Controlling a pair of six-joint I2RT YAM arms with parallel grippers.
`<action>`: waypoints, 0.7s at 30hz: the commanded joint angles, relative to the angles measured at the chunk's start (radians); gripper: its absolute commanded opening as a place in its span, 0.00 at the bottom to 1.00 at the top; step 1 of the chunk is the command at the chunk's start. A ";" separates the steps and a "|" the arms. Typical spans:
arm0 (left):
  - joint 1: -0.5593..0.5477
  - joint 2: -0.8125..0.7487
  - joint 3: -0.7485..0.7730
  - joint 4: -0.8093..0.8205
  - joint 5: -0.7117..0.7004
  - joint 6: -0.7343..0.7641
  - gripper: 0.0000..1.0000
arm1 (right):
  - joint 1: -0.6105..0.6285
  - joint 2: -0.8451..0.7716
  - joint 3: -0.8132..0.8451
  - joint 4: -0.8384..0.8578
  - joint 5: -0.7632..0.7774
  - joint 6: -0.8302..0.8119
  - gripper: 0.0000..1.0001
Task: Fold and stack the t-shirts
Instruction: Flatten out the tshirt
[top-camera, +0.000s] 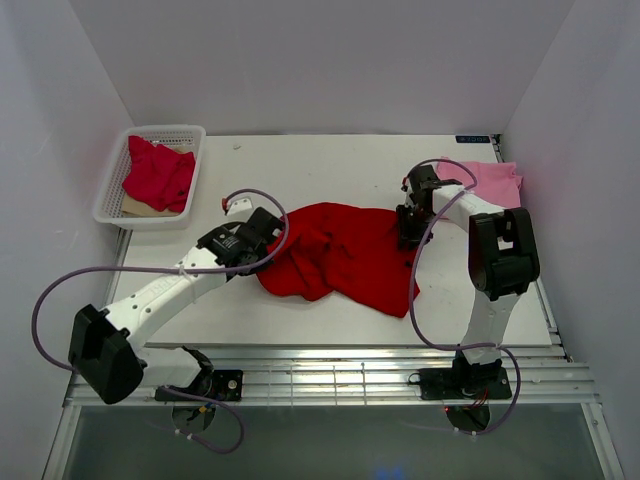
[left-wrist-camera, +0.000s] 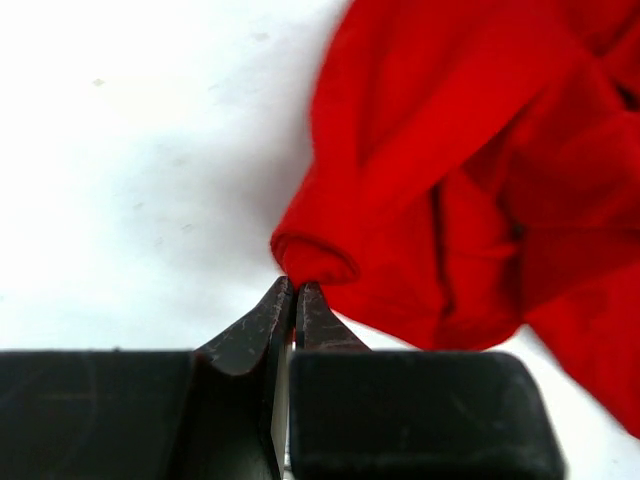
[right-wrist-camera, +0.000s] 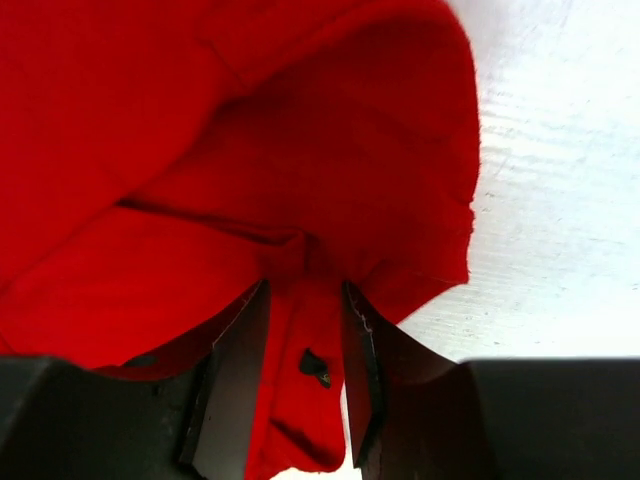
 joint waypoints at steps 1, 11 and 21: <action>0.014 -0.124 -0.076 -0.095 -0.103 -0.096 0.00 | -0.002 -0.033 -0.015 0.034 -0.019 0.011 0.40; 0.062 -0.146 -0.110 -0.170 -0.259 -0.127 0.00 | -0.002 -0.046 0.001 0.025 -0.042 0.020 0.40; 0.076 -0.021 -0.085 -0.016 -0.134 -0.053 0.06 | -0.002 -0.072 -0.024 0.060 -0.071 0.026 0.41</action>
